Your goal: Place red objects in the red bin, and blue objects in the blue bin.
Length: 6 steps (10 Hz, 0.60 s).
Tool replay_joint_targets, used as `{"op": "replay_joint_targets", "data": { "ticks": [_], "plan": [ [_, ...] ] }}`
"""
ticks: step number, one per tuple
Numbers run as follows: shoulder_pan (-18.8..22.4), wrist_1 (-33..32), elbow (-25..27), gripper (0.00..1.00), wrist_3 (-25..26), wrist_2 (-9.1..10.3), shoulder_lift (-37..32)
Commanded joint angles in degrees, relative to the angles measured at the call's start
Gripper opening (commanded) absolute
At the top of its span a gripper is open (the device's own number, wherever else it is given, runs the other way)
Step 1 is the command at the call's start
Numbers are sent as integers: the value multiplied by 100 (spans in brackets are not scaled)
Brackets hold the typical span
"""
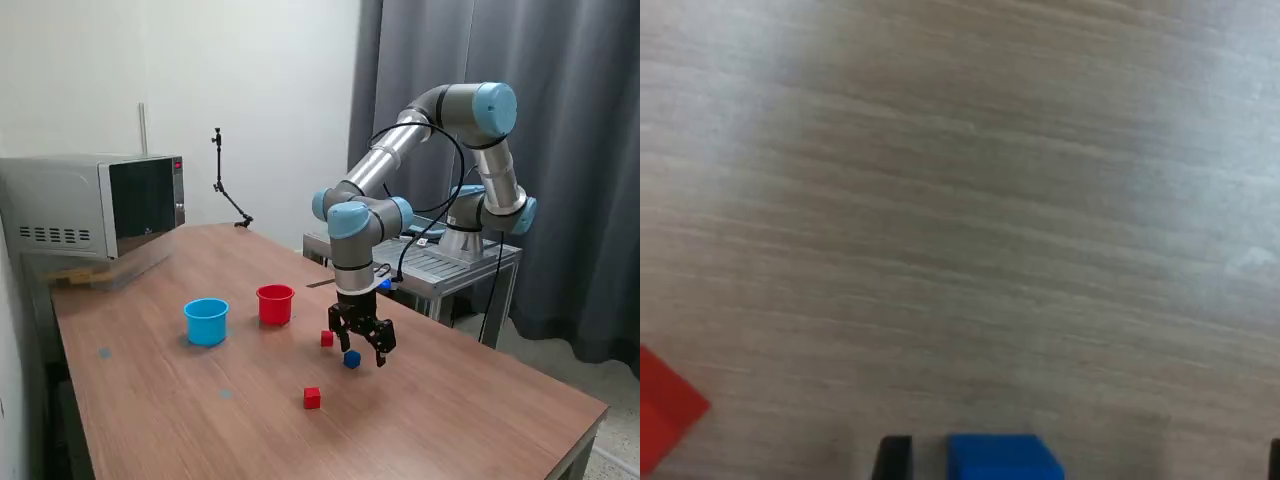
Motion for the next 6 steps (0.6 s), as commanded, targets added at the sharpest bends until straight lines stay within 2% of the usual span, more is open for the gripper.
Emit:
{"op": "replay_joint_targets", "data": {
  "ticks": [1, 6],
  "plan": [
    [-21, -1, -13, 100, -11, -4, 2],
    [-100, -10, -13, 100, -20, -4, 11]
  ]
}}
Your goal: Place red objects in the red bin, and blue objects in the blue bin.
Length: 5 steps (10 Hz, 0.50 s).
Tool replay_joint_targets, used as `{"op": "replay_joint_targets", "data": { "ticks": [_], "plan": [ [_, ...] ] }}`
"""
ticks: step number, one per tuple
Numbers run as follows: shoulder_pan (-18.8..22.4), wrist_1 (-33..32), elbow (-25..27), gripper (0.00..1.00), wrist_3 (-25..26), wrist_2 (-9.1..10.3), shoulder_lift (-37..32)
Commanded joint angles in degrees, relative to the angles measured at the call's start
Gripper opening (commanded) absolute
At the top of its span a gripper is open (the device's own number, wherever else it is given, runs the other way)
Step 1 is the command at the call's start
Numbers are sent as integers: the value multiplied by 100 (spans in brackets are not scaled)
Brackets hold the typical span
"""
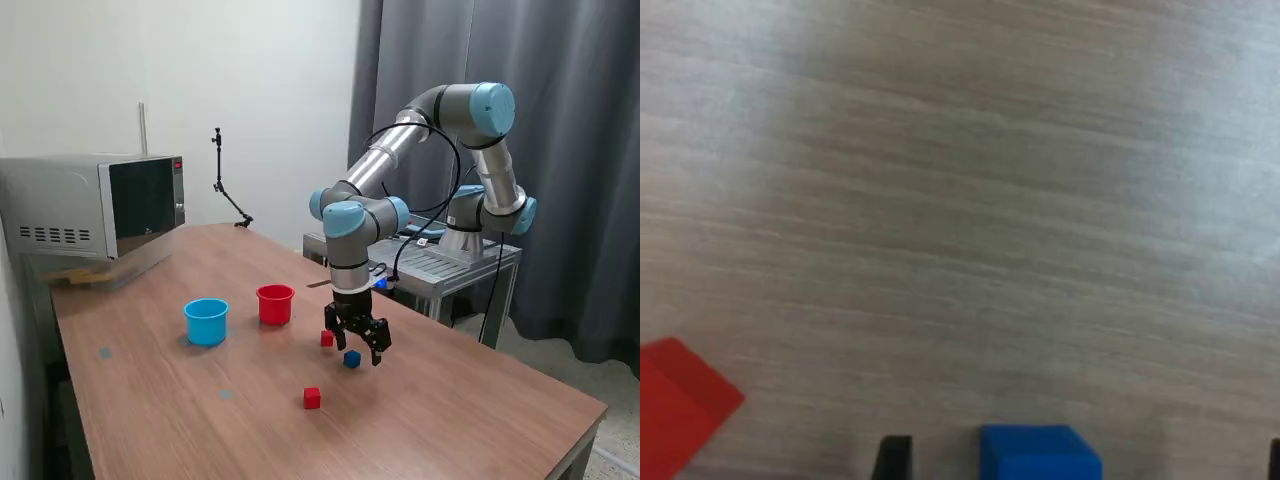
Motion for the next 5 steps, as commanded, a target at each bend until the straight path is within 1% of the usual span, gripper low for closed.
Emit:
{"op": "replay_joint_targets", "data": {
  "ticks": [1, 5],
  "plan": [
    [-37, -1, -9, 100, -4, 0, 1],
    [-28, -1, -18, 100, -83, 9, 1]
  ]
}}
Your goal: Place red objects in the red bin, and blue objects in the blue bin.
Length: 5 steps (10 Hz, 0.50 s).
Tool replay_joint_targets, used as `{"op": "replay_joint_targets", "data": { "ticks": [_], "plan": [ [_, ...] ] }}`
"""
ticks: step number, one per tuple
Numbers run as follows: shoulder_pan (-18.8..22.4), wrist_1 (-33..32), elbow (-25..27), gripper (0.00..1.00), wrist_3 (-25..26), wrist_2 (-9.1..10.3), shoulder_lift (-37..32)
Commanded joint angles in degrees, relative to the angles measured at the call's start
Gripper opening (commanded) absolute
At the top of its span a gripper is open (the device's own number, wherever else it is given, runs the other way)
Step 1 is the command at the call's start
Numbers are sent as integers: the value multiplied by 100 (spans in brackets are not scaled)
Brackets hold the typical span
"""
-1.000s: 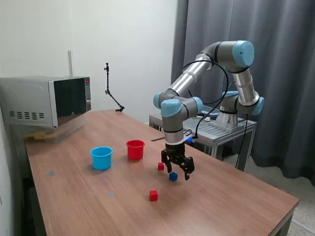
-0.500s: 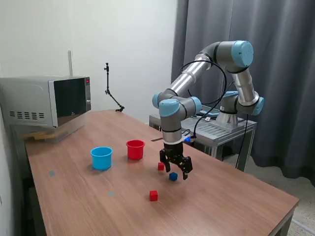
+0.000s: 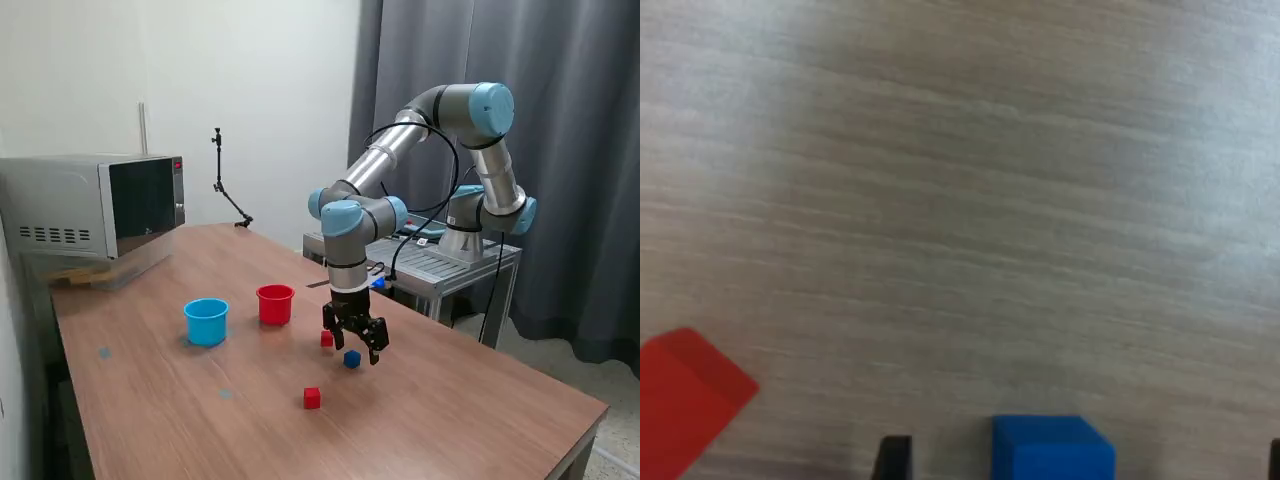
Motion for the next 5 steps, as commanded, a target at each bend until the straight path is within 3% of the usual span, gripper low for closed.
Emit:
{"op": "replay_joint_targets", "data": {
  "ticks": [1, 2, 5],
  "plan": [
    [0, 3, -2, 100, -35, 11, 0],
    [9, 3, -2, 0, -35, 11, 0],
    [18, 3, 7, 0, -35, 28, 0]
  ]
}}
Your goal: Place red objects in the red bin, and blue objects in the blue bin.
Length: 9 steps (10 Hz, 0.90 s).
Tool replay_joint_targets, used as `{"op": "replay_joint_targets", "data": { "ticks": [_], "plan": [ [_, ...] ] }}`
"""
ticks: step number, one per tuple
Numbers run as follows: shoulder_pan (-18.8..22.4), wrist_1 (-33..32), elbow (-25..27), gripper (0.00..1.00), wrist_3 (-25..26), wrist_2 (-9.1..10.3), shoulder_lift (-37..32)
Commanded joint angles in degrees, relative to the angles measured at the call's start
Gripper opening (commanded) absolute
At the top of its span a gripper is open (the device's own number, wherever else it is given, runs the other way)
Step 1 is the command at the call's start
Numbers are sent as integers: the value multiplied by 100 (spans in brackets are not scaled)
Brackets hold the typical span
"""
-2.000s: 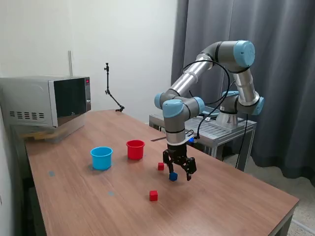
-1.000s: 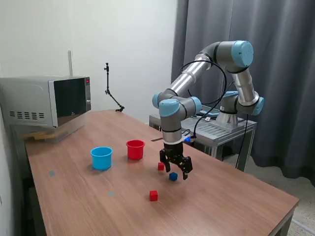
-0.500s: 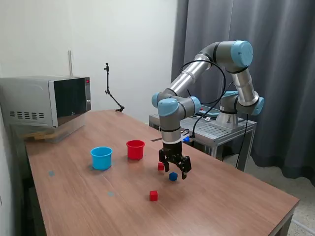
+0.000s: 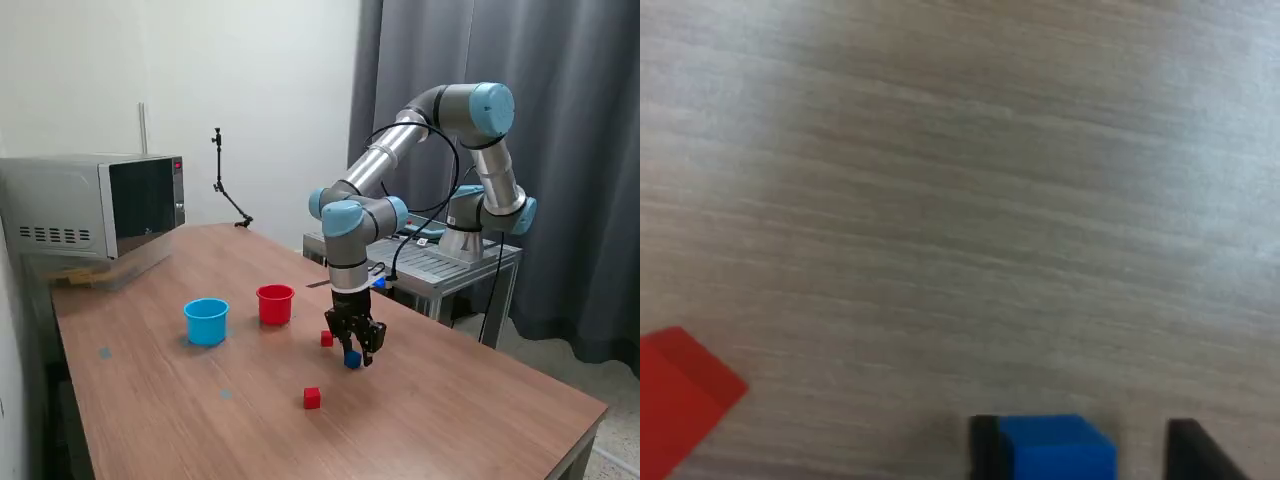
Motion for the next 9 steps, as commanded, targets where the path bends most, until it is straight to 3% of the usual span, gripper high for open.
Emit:
{"op": "replay_joint_targets", "data": {
  "ticks": [1, 5, 8, 9],
  "plan": [
    [3, 0, 2, 0, -1, 6, 0],
    [12, 0, -76, 0, -10, -29, 0],
    [-110, 53, -611, 0, 60, -388, 0],
    [-172, 183, -822, 0, 52, -424, 0]
  ]
}}
